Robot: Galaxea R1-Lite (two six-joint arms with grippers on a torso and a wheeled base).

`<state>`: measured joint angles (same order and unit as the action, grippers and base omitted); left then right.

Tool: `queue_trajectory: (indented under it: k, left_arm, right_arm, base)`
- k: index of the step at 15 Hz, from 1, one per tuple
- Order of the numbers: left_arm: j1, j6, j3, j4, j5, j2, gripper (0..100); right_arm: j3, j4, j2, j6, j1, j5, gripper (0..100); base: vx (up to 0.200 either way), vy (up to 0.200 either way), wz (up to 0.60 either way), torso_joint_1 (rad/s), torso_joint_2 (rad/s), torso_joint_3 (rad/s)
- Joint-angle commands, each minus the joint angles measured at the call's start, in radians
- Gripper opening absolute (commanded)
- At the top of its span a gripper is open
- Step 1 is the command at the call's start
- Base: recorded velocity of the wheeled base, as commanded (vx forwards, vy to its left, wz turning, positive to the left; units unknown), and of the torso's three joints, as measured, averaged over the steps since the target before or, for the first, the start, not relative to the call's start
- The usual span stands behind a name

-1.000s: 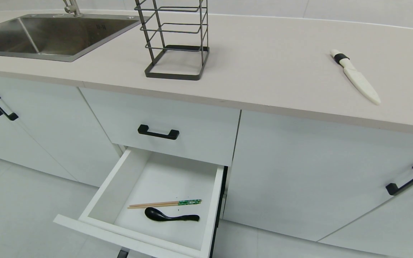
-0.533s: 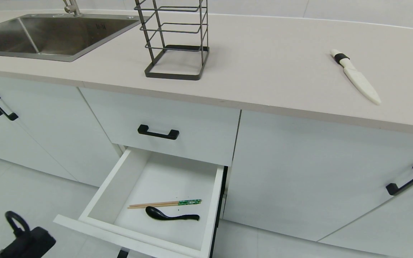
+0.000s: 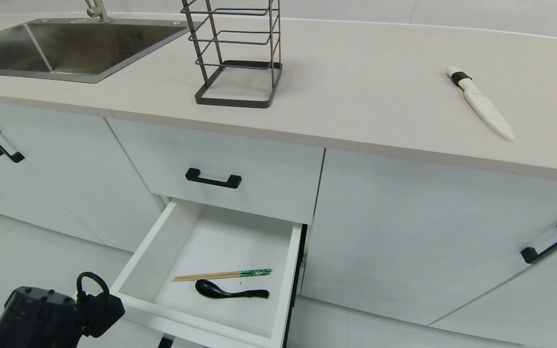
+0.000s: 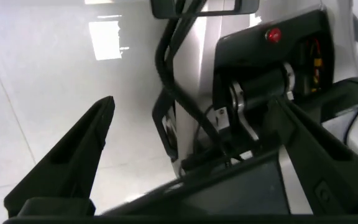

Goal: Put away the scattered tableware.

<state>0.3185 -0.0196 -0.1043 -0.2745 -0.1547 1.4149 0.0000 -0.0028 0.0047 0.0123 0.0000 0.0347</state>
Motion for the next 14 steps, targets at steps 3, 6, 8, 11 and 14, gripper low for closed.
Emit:
queue_trajectory:
  k: [3, 6, 8, 11, 14]
  left_arm:
    - [-0.004, 0.0, 0.001, -0.12, 0.01, 0.15, 100]
    - [-0.007, 0.0, 0.001, -0.308, 0.03, 0.28, 100]
    - [-0.006, -0.002, 0.006, -0.416, 0.05, 0.309, 100]
    - [-0.009, -0.002, -0.032, -0.468, 0.05, 0.315, 100]
    - [-0.016, -0.003, -0.097, -0.537, 0.049, 0.349, 100]
  right_arm:
    - [0.0, 0.0, 0.003, 0.0, 0.0, 0.001, 100]
    - [0.0, 0.0, 0.003, 0.0, 0.0, 0.001, 100]
    - [0.0, 0.0, 0.003, 0.0, 0.0, 0.001, 100]
    - [0.0, 0.0, 0.003, 0.0, 0.0, 0.001, 100]
    - [0.0, 0.0, 0.003, 0.0, 0.0, 0.001, 100]
  base:
    - [0.0, 0.0, 0.0, 0.0, 0.0, 0.0]
    - [0.0, 0.0, 0.0, 0.0, 0.0, 0.0]
    - [0.0, 0.0, 0.0, 0.0, 0.0, 0.0]
    - [0.0, 0.0, 0.0, 0.0, 0.0, 0.0]
    - [0.0, 0.0, 0.0, 0.0, 0.0, 0.0]
